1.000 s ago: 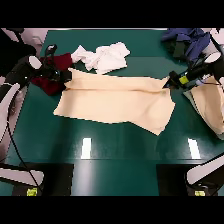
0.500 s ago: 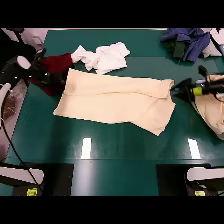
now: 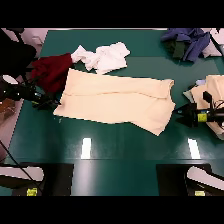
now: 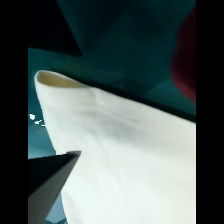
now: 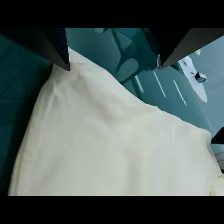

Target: Fold the shirts.

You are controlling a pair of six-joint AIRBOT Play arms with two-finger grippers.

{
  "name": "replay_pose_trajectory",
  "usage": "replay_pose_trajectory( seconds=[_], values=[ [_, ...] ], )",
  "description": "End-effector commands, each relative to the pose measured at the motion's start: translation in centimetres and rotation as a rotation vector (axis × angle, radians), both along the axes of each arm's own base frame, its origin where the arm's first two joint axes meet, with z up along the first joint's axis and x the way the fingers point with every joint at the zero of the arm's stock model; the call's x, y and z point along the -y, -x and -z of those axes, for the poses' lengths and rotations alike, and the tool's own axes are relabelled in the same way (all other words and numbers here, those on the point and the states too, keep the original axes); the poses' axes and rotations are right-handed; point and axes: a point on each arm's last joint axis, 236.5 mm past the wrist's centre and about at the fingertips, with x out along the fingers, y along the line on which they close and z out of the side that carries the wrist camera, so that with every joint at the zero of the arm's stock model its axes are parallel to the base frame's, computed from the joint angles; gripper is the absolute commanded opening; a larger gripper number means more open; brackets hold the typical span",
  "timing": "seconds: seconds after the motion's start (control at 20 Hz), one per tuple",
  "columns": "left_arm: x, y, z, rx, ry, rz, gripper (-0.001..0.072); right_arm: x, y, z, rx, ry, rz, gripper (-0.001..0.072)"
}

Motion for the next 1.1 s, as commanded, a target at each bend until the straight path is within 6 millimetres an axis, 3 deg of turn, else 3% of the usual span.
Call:
replay_pose_trajectory(
  seconds=[0.0,0.05,0.1,0.15,0.25,0.3,0.35,0.5,0.65,0.75,0.85,1.05],
  values=[
    [0.5,0.5,1.4,0.003,0.023,0.034,0.0710,-1.7,2.2,1.0,-0.039,-0.037,-0.029,0.0622],
    [1.1,0.9,1.7,-0.015,0.038,0.044,0.0709,-1.9,2.6,1.2,-0.050,-0.045,-0.030,0.0622],
    [2.0,1.3,1.8,-0.033,0.063,0.064,0.0635,-2.1,3.0,1.4,-0.062,-0.054,-0.032,0.0622],
    [3.1,1.8,1.6,-0.043,0.087,0.100,0.0495,-2.4,3.4,1.5,-0.070,-0.065,-0.039,0.0622],
    [4.9,3.0,1.2,-0.079,0.121,0.162,0.0429,-2.8,4.0,1.7,-0.084,-0.081,-0.047,0.0622],
    [5.7,3.6,0.8,-0.096,0.148,0.184,0.0144,-2.9,4.1,1.8,-0.089,-0.082,-0.044,0.0622],
    [6.4,3.9,0.3,-0.101,0.179,0.197,0.0027,-2.9,4.3,2.0,-0.090,-0.081,-0.047,0.0622],
    [7.2,4.7,-1.2,-0.116,0.225,0.213,0.0024,-1.2,5.3,3.7,-0.119,0.041,-0.098,0.0620],
    [7.4,5.5,-3.5,-0.108,0.220,0.219,0.0024,2.0,2.9,4.8,-0.054,0.219,-0.019,0.0620],
    [7.4,5.9,-5.4,-0.081,0.203,0.216,0.0024,3.0,1.7,4.8,-0.010,0.278,0.028,0.0620],
    [7.5,6.4,-6.6,-0.061,0.188,0.204,0.0023,2.6,1.4,5.1,0.004,0.286,0.041,0.0620],
    [8.7,9.4,-5.4,-0.100,0.219,0.162,0.0024,-2.0,1.5,5.9,-0.021,0.130,0.005,0.0620]
  ],
)
